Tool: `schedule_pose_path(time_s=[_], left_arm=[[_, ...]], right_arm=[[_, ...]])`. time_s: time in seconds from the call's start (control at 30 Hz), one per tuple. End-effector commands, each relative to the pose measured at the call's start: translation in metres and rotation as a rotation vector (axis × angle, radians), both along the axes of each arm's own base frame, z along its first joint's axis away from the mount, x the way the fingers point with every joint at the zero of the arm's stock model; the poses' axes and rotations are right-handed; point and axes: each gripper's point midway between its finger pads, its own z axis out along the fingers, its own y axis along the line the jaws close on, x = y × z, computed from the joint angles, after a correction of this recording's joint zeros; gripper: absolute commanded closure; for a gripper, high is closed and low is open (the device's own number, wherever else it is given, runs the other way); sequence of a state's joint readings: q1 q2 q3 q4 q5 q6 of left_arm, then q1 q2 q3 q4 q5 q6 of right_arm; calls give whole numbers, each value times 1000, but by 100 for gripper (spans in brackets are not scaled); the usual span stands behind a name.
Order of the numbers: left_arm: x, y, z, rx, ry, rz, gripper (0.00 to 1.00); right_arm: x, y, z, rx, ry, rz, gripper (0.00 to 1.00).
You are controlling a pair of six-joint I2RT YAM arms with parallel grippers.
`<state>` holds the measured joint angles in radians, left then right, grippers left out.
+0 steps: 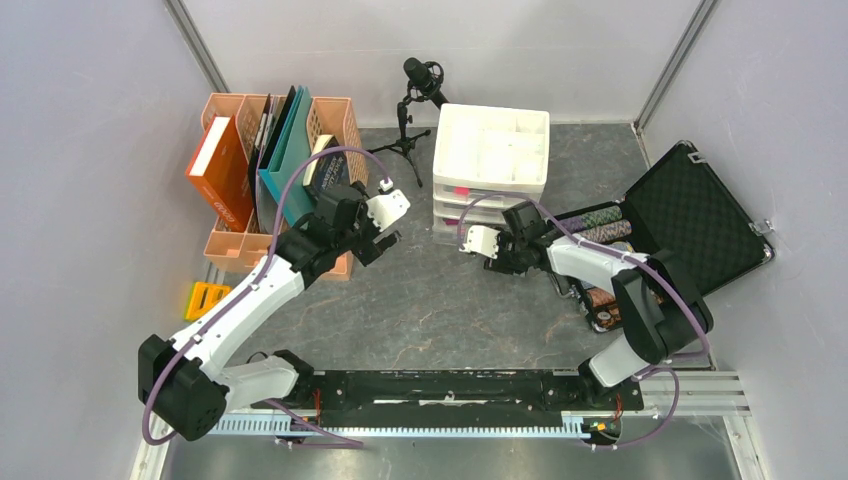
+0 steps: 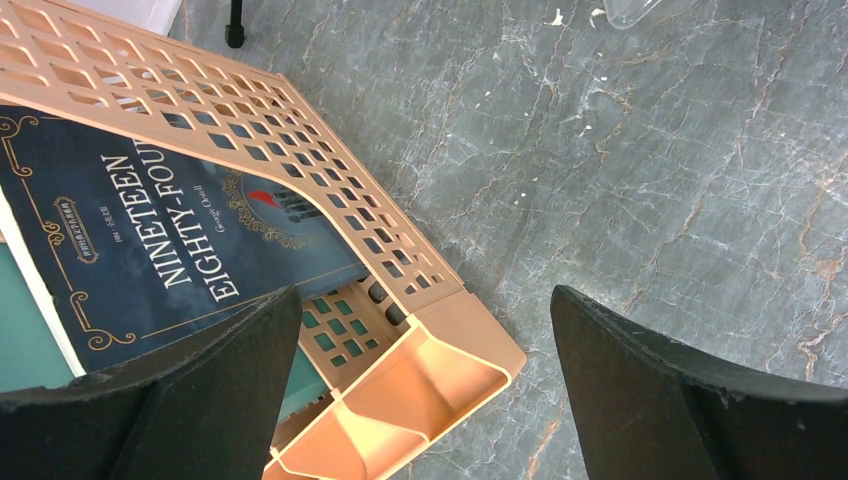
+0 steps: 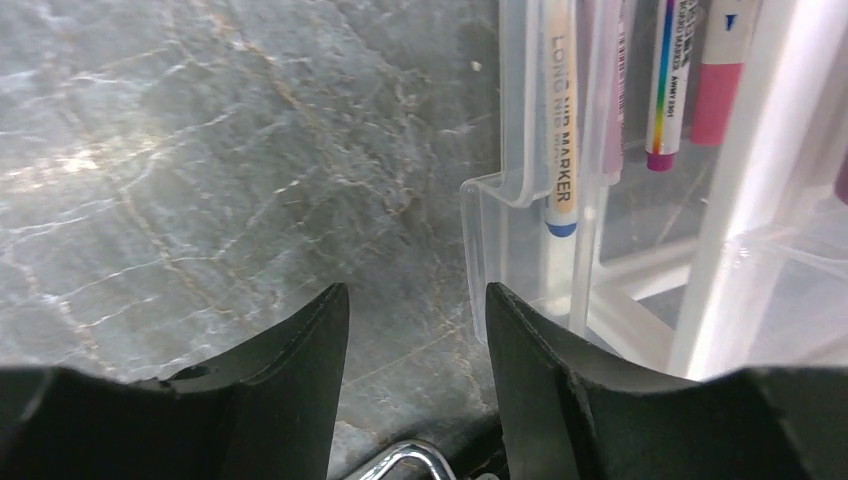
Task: Organize the desk
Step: Close the drawer in the storage box.
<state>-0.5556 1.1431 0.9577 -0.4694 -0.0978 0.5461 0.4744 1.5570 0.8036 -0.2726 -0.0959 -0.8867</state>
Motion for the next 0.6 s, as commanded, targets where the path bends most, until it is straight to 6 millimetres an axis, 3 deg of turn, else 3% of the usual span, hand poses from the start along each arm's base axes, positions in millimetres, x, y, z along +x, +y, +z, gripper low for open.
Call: schedule_pose_path(time_s=[0.0, 0.57], left_arm=[[4, -2, 19, -51, -53, 10, 0], [5, -2, 17, -52, -50, 7, 0]], right_arm=[[37, -2, 20, -18, -135, -54, 42], [63, -9, 17, 17, -215, -171, 41]])
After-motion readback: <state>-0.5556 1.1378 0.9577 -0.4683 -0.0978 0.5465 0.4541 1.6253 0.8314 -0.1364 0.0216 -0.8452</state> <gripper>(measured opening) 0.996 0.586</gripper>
